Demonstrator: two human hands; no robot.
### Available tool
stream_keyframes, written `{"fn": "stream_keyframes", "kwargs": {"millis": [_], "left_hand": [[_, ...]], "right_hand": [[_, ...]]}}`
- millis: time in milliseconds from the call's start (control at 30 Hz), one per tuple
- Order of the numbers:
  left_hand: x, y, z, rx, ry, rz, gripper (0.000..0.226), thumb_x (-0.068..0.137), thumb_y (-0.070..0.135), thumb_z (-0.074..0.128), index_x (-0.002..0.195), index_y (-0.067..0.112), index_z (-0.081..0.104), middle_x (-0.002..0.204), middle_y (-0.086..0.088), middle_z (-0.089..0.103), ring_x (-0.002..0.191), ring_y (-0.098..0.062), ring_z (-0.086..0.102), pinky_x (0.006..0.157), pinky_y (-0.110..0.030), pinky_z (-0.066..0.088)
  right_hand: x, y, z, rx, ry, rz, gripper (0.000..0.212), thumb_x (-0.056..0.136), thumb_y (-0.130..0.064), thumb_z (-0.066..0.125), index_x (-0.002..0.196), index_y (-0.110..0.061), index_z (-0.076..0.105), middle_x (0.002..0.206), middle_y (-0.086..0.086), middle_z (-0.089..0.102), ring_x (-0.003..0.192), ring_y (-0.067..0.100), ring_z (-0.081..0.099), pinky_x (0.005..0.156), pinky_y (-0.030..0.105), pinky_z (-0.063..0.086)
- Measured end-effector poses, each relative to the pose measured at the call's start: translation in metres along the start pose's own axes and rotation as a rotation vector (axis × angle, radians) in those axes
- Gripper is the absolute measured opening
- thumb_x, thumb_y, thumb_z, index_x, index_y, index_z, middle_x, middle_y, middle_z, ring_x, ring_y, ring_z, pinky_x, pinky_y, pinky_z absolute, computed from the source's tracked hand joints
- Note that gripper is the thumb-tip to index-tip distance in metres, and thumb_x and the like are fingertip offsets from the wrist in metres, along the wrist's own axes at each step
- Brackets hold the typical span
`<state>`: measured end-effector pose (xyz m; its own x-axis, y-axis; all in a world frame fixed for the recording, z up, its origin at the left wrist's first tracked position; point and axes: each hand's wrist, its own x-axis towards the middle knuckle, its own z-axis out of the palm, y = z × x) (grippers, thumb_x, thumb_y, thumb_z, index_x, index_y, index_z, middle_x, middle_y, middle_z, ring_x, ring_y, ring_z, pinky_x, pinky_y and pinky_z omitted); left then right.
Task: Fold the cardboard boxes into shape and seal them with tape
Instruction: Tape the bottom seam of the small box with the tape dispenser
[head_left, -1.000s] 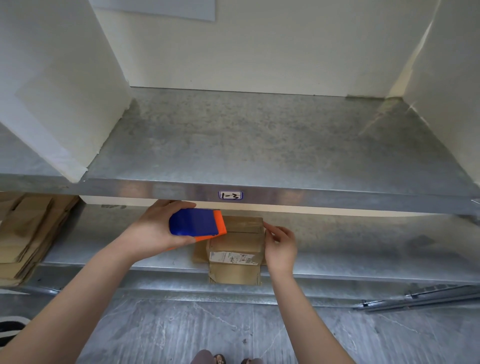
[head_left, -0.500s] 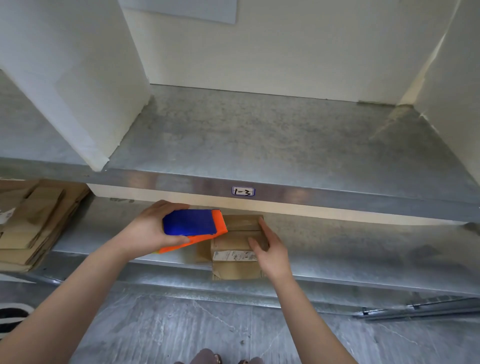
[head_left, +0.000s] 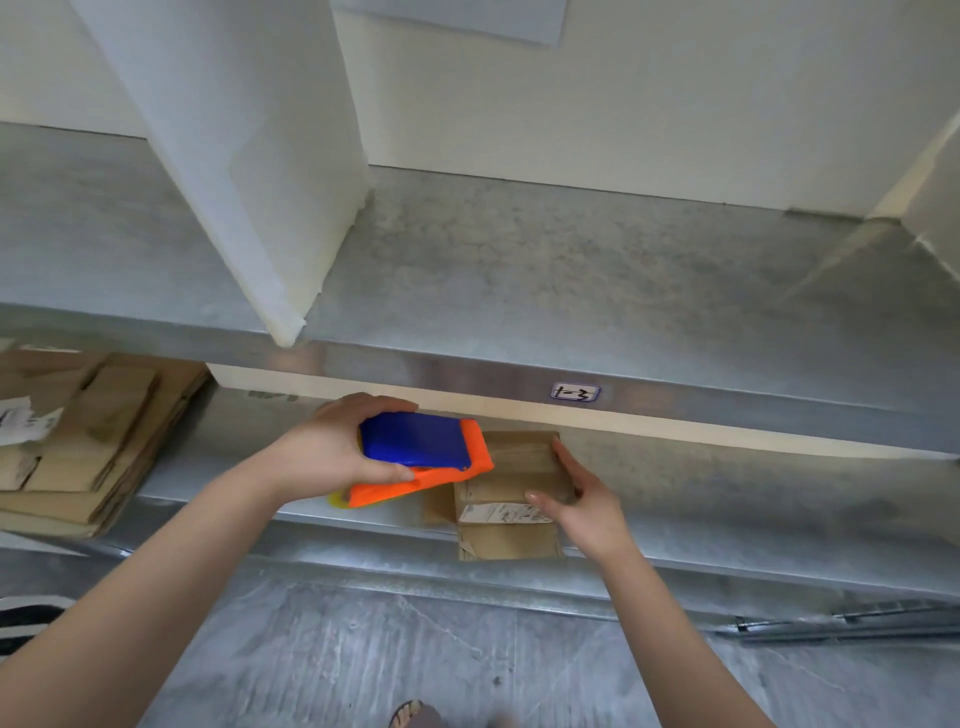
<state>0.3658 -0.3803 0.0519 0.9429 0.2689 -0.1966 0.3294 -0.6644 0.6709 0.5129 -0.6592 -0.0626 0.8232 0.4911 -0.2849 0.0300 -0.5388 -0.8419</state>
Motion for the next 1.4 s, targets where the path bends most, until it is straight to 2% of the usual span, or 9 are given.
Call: {"fn": "stream_keyframes", "kwargs": {"millis": [167, 300, 567, 667, 833, 967, 1167, 1333, 1400], "left_hand": [[0.004, -0.003, -0.014, 0.015, -0.047, 0.022, 0.066, 0.057, 0.051, 0.079, 0.117, 0.05, 0.051, 0.118, 0.023, 0.055, 0.11, 0.001, 0.05, 0.091, -0.018, 0.041], [0.004, -0.009, -0.021, 0.051, -0.072, 0.022, 0.068, 0.057, 0.05, 0.078, 0.12, 0.047, 0.053, 0.117, 0.022, 0.057, 0.108, -0.001, 0.052, 0.089, -0.02, 0.043], [-0.012, -0.029, -0.01, 0.061, -0.146, 0.025, 0.059, 0.066, 0.039, 0.081, 0.111, 0.055, 0.048, 0.101, 0.034, 0.059, 0.092, 0.013, 0.053, 0.068, -0.006, 0.041], [-0.019, -0.038, -0.005, 0.004, -0.129, 0.043, 0.062, 0.067, 0.038, 0.083, 0.115, 0.056, 0.048, 0.112, 0.036, 0.055, 0.098, 0.01, 0.055, 0.074, -0.007, 0.043], [-0.022, -0.039, 0.0, -0.045, -0.088, 0.055, 0.063, 0.07, 0.04, 0.082, 0.122, 0.052, 0.05, 0.114, 0.036, 0.055, 0.102, 0.009, 0.054, 0.079, -0.009, 0.042], [-0.014, -0.03, -0.01, -0.005, -0.088, 0.031, 0.062, 0.069, 0.04, 0.082, 0.121, 0.052, 0.051, 0.11, 0.033, 0.059, 0.101, 0.013, 0.053, 0.08, -0.008, 0.039], [-0.008, -0.011, -0.017, 0.083, -0.101, 0.037, 0.058, 0.07, 0.041, 0.08, 0.12, 0.048, 0.052, 0.112, 0.026, 0.058, 0.103, 0.001, 0.053, 0.08, -0.008, 0.039], [-0.014, -0.011, -0.012, 0.118, -0.068, 0.024, 0.059, 0.06, 0.051, 0.073, 0.115, 0.051, 0.052, 0.104, 0.026, 0.062, 0.095, 0.004, 0.056, 0.079, -0.013, 0.045], [-0.015, -0.013, -0.008, 0.116, -0.054, 0.018, 0.061, 0.061, 0.05, 0.076, 0.117, 0.049, 0.053, 0.101, 0.026, 0.063, 0.091, 0.007, 0.056, 0.074, -0.006, 0.042]], "right_hand": [[-0.001, -0.008, 0.009, 0.05, -0.005, 0.039, 0.078, 0.077, -0.031, 0.08, 0.143, -0.043, 0.04, 0.135, -0.012, 0.055, 0.12, 0.006, 0.053, 0.104, 0.022, 0.041], [0.0, -0.009, 0.014, 0.064, -0.024, 0.069, 0.077, 0.075, -0.034, 0.081, 0.138, -0.053, 0.04, 0.14, -0.016, 0.051, 0.128, 0.005, 0.048, 0.111, 0.032, 0.039], [-0.003, -0.017, 0.021, 0.077, 0.0, 0.097, 0.078, 0.077, -0.025, 0.079, 0.14, -0.049, 0.041, 0.135, -0.013, 0.055, 0.125, 0.009, 0.052, 0.108, 0.033, 0.043], [-0.004, -0.02, 0.024, 0.087, 0.011, 0.102, 0.078, 0.079, -0.021, 0.077, 0.14, -0.05, 0.037, 0.135, -0.01, 0.056, 0.121, 0.011, 0.055, 0.103, 0.028, 0.045], [-0.009, -0.023, 0.032, 0.012, 0.037, 0.069, 0.091, 0.071, -0.045, 0.082, 0.147, -0.044, 0.033, 0.139, -0.011, 0.052, 0.128, 0.009, 0.049, 0.107, 0.026, 0.04], [-0.005, -0.024, 0.033, 0.003, 0.017, 0.076, 0.088, 0.073, -0.04, 0.082, 0.146, -0.045, 0.033, 0.139, -0.011, 0.053, 0.128, 0.012, 0.05, 0.105, 0.025, 0.041], [-0.002, -0.026, 0.034, 0.018, 0.009, 0.093, 0.086, 0.074, -0.037, 0.081, 0.146, -0.044, 0.035, 0.14, -0.012, 0.052, 0.129, 0.01, 0.049, 0.105, 0.021, 0.039], [0.001, -0.026, 0.034, 0.022, -0.013, 0.108, 0.084, 0.074, -0.039, 0.081, 0.144, -0.048, 0.036, 0.138, -0.014, 0.053, 0.127, 0.01, 0.051, 0.105, 0.024, 0.041], [0.002, -0.026, 0.034, 0.023, -0.021, 0.1, 0.085, 0.074, -0.039, 0.081, 0.145, -0.046, 0.034, 0.138, -0.013, 0.052, 0.127, 0.012, 0.051, 0.105, 0.025, 0.041]]}}
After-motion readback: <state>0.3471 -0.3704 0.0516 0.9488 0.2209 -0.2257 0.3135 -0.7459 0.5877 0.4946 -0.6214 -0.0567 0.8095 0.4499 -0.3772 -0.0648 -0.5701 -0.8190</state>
